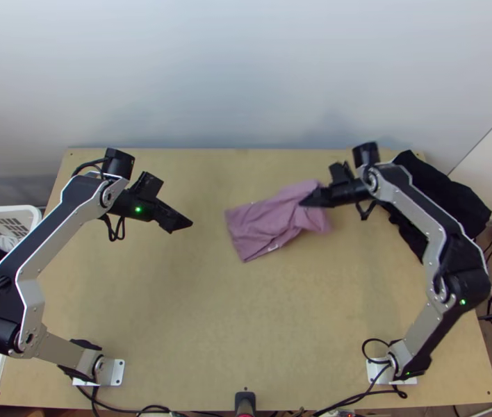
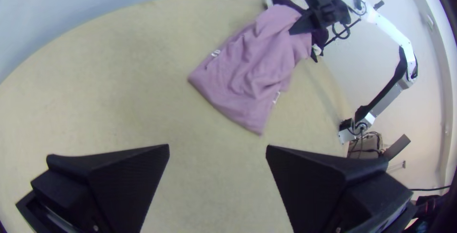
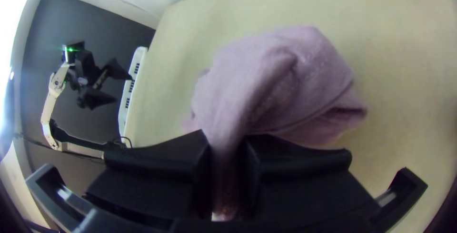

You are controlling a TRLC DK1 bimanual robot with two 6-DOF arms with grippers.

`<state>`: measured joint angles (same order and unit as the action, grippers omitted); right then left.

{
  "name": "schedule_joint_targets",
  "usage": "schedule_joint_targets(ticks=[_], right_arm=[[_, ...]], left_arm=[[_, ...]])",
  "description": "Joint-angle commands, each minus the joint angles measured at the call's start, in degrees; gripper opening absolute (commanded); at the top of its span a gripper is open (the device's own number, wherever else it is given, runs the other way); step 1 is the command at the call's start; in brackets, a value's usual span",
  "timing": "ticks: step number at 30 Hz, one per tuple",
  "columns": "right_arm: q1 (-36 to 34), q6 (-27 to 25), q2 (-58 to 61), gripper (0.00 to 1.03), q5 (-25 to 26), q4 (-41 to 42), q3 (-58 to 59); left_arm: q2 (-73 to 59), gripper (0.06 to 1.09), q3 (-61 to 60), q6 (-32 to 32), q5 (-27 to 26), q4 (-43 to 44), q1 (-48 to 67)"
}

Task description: Fold the t-shirt

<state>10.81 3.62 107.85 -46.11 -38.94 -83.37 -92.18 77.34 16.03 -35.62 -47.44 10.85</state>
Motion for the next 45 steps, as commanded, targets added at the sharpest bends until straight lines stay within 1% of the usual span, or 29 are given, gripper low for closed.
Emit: schedule_joint_targets(ticks=[1,4,6,10,14,17,22,27,32,35,45], right_arm=[[-0.96,5.70,-3.00,0.03,-0.65,0.44,-7.15],[-3.25,8.34,-0.63,0.03,-0.65,-0.44,-13.31],[-4.48,8.34,1.48,0.03,-0.65,-3.86,-19.11],[-6.59,9.39,5.35,0.03,-0.65,-7.73,-29.74],[-7.64,10.09,9.66,0.03,-0.65,-13.01,-43.28],[-8.26,10.71,10.36,0.03,-0.30,-13.53,-48.90],[-11.07,11.85,9.31,0.03,-0.21,-13.44,-49.96],[-16.52,12.20,7.28,0.03,-0.04,-12.04,-50.04],[-21.88,12.12,5.97,0.03,-0.04,-12.04,-48.90],[-23.90,10.88,5.35,0.03,-0.04,-11.69,-48.90],[-30.23,10.88,5.17,0.03,-0.04,-10.37,-47.94]], left_arm=[[1.21,1.05,-0.44,-0.21,-0.07,-0.55,-0.22],[1.65,1.05,-0.79,-0.21,-0.07,-1.08,-0.04],[2.01,1.05,-1.67,-0.04,-0.07,-1.16,0.05],[3.59,1.05,-4.13,0.49,-0.07,-1.25,0.05],[5.08,1.05,-6.15,1.02,-0.07,-1.43,-0.04],[6.05,1.05,-7.91,1.37,-0.07,-1.43,-0.04],[7.81,1.05,-11.25,1.90,-0.07,-1.34,-0.13],[9.04,1.05,-14.76,2.60,-0.16,-0.90,0.40],[9.21,1.05,-15.11,3.04,-0.24,-0.90,0.57],[9.12,1.05,-15.38,3.74,-0.24,-0.90,0.57],[8.77,1.05,-16.78,5.68,-0.33,-0.99,0.22]])
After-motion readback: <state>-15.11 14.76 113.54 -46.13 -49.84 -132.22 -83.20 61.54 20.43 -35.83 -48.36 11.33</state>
